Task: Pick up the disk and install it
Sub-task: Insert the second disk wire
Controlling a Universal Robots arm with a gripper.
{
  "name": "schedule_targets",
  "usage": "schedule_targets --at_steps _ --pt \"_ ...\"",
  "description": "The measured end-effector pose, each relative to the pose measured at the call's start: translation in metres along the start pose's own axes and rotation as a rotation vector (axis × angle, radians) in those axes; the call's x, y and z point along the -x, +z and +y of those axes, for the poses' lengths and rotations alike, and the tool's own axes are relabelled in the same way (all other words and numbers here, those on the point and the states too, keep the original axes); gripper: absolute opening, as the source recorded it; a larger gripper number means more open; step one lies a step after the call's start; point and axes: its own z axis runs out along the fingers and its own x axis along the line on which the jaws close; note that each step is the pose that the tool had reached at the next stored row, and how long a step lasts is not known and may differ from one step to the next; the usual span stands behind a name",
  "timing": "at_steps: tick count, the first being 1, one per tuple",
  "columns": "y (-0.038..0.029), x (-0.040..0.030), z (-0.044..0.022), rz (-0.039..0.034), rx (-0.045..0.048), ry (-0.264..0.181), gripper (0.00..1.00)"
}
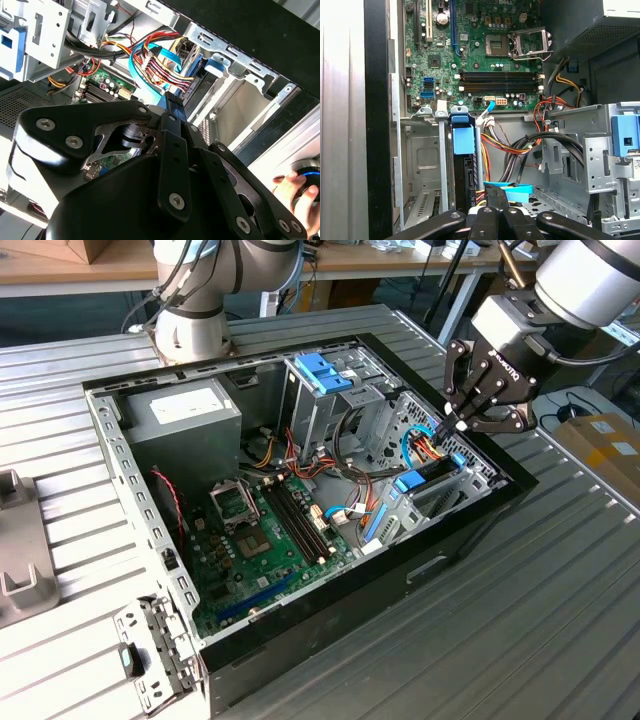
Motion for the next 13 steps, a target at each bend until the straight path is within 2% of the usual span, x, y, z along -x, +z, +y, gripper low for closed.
schedule_targets --at_steps 1,11,12,13 --pt "0.0000 0.0000 0.0000 -0.0003 0.0000 0.000 0.17" --pt "0.0000 0.0000 -0.0001 -0.0018 0.0001 0.000 0.17" --pt "0.0000 0.0000 -0.0002 -0.0021 0.0001 0.000 0.18" --pt "0.0000 0.0000 -0.0002 -0.0024 0.0001 0.000 0.25"
